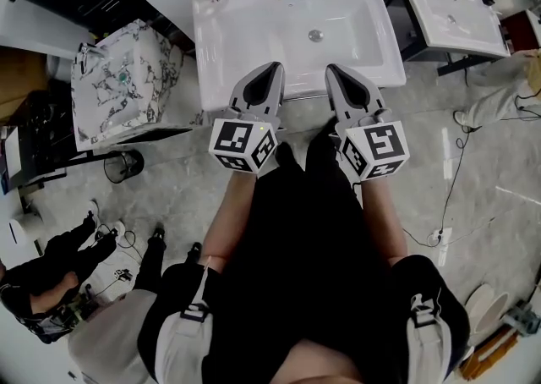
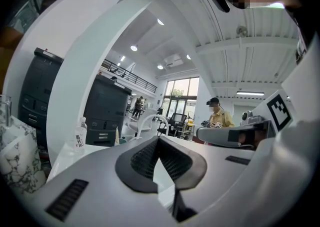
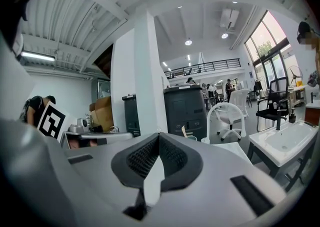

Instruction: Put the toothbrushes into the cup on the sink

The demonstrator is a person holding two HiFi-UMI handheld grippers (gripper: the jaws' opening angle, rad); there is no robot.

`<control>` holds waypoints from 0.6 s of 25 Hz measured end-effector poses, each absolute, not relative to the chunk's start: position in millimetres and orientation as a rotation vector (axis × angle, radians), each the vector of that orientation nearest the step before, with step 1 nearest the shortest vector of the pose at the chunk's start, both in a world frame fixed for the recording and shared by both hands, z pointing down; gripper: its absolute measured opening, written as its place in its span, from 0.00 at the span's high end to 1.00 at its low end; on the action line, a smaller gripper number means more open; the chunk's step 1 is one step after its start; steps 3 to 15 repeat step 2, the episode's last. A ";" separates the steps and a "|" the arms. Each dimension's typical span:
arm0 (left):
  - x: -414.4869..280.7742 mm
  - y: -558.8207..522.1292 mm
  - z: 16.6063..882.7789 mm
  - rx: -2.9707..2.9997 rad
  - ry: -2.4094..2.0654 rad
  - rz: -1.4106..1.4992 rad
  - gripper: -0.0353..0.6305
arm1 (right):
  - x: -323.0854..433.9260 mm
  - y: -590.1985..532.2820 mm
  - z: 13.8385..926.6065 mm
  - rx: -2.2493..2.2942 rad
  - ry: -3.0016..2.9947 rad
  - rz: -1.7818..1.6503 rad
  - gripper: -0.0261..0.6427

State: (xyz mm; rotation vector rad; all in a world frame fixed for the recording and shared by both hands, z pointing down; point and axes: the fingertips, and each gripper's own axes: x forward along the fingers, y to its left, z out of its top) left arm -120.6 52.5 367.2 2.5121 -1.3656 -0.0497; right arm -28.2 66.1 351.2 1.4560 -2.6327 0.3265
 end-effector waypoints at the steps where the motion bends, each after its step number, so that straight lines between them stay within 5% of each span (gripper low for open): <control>1: -121.4 52.5 366.6 2.512 -1.368 -0.052 0.93 | -28.8 66.3 350.7 1.455 -2.633 0.323 0.92; 15: -122.2 52.7 366.0 2.511 -1.369 -0.054 0.93 | -29.3 66.6 350.2 1.454 -2.633 0.319 0.92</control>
